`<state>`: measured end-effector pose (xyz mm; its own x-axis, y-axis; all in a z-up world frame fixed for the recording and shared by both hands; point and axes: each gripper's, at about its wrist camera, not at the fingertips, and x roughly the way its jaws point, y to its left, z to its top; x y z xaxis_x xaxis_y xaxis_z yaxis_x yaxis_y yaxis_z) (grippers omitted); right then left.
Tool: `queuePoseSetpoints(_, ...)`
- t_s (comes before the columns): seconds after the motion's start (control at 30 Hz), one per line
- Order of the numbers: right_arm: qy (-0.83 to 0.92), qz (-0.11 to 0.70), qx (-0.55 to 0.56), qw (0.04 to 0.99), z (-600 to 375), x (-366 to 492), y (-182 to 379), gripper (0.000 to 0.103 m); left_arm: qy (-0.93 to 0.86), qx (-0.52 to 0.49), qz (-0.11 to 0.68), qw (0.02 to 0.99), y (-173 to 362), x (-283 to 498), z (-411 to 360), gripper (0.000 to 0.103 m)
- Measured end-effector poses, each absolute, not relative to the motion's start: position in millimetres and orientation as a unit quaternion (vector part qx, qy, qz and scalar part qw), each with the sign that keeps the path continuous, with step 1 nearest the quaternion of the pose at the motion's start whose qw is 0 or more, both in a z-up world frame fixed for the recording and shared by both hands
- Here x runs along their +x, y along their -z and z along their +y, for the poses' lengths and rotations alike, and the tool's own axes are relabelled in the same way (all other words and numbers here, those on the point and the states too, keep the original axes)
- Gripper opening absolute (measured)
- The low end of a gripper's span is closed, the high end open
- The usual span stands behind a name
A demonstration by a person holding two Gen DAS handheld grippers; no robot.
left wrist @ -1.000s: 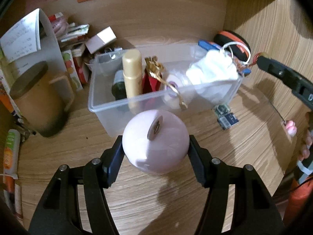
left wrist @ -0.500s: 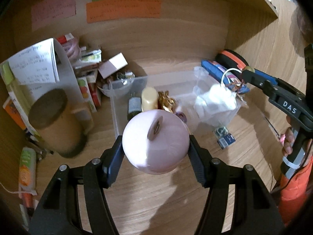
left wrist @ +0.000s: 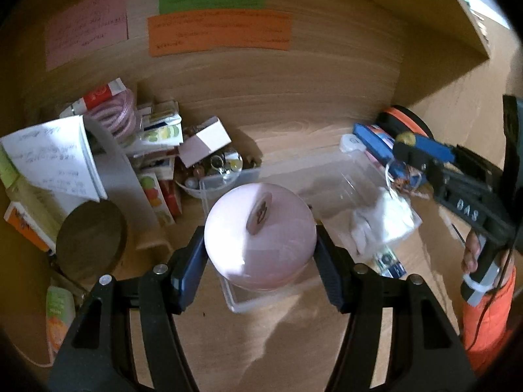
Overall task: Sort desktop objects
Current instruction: 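Lift the pink container and gourd toy over the box and release both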
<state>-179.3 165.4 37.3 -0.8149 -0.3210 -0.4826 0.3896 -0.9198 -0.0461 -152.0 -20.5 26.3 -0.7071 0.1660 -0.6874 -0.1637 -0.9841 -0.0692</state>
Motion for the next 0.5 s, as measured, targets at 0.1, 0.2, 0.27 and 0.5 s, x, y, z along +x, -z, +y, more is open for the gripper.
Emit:
queuePoseSetpoints(0.1,0.946,0.083,0.248,0.189,159.5,-188.6,-35.5,0.04,-0.923,-0.374,-0.005,0.089,-27.4,-167.0,-17.8,0.062)
queuePoseSetpoints(0.2,0.944,0.095,0.253,0.188,154.5,-196.8,-34.0,0.04,-0.922,-0.374,-0.019,0.095,-27.6,-179.6,-16.4,0.062)
queuePoseSetpoints(0.27,0.942,0.104,0.257,0.191,150.4,-201.7,-32.4,0.04,-0.921,-0.376,-0.023,0.095,-25.9,-187.2,-12.8,0.062)
queuePoseSetpoints(0.5,0.93,0.125,0.28,0.204,135.6,-221.5,-20.7,0.04,-0.914,-0.395,-0.026,0.089,-14.2,-213.2,0.1,0.062)
